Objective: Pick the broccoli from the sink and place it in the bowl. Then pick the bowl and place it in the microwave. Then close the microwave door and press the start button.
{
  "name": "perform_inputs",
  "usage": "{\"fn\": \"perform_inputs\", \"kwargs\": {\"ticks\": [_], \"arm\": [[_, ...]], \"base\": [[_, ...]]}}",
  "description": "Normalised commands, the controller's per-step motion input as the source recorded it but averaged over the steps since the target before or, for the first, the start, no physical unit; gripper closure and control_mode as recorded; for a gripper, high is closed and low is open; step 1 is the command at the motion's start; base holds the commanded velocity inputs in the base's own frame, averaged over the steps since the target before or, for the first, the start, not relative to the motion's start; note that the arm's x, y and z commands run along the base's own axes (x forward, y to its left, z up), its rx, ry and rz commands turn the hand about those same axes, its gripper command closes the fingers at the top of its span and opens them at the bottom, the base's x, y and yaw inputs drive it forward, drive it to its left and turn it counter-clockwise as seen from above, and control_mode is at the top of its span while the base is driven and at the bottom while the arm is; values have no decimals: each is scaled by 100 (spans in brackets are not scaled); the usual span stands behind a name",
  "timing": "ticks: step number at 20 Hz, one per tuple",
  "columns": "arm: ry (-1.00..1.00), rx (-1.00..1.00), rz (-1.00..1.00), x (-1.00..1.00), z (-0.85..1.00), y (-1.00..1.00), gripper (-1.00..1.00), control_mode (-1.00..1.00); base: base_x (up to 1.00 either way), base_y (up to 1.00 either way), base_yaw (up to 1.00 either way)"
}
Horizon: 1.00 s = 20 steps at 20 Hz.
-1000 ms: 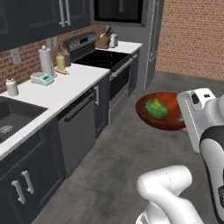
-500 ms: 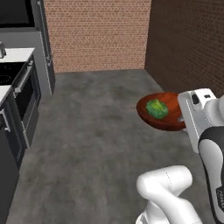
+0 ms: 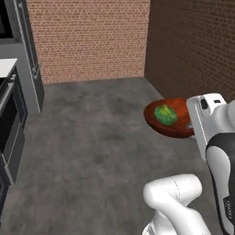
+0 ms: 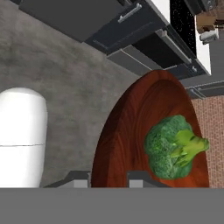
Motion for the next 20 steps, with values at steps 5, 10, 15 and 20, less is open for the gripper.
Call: {"fn": "perform_inputs", "kwargs": {"ticks": [5, 10, 15, 20], "arm": [[0, 0, 0, 0, 0, 0, 100, 100], [0, 0, 0, 0, 0, 0, 100, 100], [0, 0, 0, 0, 0, 0, 100, 100], [0, 0, 0, 0, 0, 0, 100, 100]], "base": [[100, -43, 7], [100, -63, 16], [100, -76, 37], [98, -66, 61]]}}
